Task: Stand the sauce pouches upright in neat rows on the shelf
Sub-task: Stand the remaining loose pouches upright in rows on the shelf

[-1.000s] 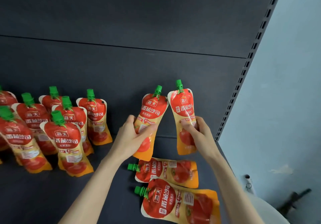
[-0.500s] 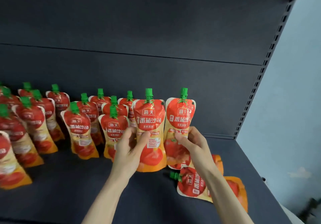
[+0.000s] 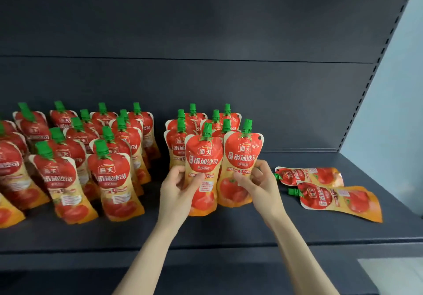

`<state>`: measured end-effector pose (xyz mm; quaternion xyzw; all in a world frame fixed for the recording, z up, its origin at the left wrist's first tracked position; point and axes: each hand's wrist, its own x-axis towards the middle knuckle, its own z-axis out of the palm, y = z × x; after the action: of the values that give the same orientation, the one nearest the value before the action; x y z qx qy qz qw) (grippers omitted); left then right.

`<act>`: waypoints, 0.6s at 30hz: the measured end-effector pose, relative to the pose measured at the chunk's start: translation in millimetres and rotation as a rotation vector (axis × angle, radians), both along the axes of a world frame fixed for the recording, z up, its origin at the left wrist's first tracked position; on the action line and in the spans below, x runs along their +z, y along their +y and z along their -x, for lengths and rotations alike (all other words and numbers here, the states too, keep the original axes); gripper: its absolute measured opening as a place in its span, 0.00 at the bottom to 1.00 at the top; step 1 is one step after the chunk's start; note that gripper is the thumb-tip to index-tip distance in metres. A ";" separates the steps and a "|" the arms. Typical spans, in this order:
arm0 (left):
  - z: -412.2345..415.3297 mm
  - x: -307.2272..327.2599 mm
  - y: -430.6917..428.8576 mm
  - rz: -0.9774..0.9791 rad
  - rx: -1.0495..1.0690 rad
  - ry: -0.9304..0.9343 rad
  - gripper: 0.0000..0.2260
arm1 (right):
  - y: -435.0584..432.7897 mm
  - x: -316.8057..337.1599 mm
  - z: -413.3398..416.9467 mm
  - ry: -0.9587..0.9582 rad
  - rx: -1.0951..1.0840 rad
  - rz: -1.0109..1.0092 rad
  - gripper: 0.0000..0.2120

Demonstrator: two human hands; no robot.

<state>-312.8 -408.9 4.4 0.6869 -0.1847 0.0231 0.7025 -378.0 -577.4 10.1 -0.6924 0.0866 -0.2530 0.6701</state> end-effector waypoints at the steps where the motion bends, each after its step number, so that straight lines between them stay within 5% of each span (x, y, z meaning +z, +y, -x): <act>1: -2.8 -3.0 5.3 -0.008 0.000 0.002 0.08 | 5.4 -2.5 -2.2 0.011 -0.007 0.007 0.12; 12: -35.8 -28.2 15.4 -0.007 0.004 0.054 0.12 | 13.9 -24.3 -25.1 0.099 -0.090 0.074 0.16; 18: -35.8 -50.3 21.1 -0.266 0.032 0.038 0.25 | 16.3 -44.0 -19.4 0.196 -0.112 0.264 0.23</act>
<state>-277.0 -387.8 -45.9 0.7772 -0.1617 -0.0034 0.6082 -358.6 -561.1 -34.0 -0.7899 0.1559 -0.2301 0.5466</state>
